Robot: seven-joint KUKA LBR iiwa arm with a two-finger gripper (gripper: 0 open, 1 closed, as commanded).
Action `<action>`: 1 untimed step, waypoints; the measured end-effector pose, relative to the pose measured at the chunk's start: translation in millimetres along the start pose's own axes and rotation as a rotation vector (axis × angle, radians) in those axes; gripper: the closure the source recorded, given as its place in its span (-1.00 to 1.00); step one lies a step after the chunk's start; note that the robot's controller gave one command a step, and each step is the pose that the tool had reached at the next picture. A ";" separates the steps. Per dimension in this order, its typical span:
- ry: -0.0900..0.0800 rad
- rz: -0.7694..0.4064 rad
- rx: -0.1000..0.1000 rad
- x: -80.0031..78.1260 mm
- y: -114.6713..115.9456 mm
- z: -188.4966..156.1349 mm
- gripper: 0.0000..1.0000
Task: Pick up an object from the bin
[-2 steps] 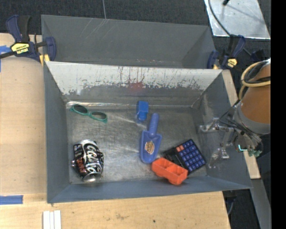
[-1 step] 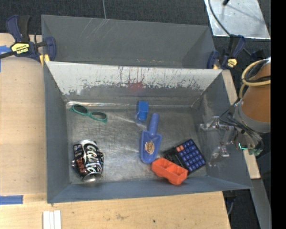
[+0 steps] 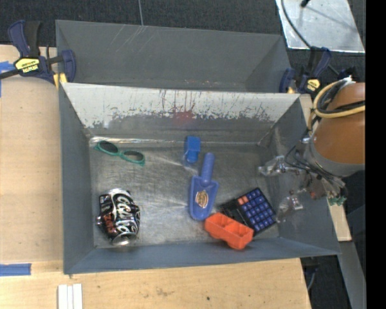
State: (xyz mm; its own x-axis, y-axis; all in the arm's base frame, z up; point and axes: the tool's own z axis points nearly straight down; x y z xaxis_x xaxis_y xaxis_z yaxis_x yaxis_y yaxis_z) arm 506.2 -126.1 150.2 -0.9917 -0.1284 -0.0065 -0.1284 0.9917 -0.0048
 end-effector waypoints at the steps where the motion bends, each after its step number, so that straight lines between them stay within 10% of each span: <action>1: 0.004 -0.238 -0.005 -5.7 11.6 36.5 -1.00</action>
Offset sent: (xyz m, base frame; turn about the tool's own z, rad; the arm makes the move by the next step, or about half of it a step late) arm -0.0201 0.0220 -0.0800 0.1481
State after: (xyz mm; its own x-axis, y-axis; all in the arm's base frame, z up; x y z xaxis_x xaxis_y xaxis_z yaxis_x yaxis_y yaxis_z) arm 510.6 -114.0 113.6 -0.9336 -0.3583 -0.0023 -0.3583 0.9336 -0.0005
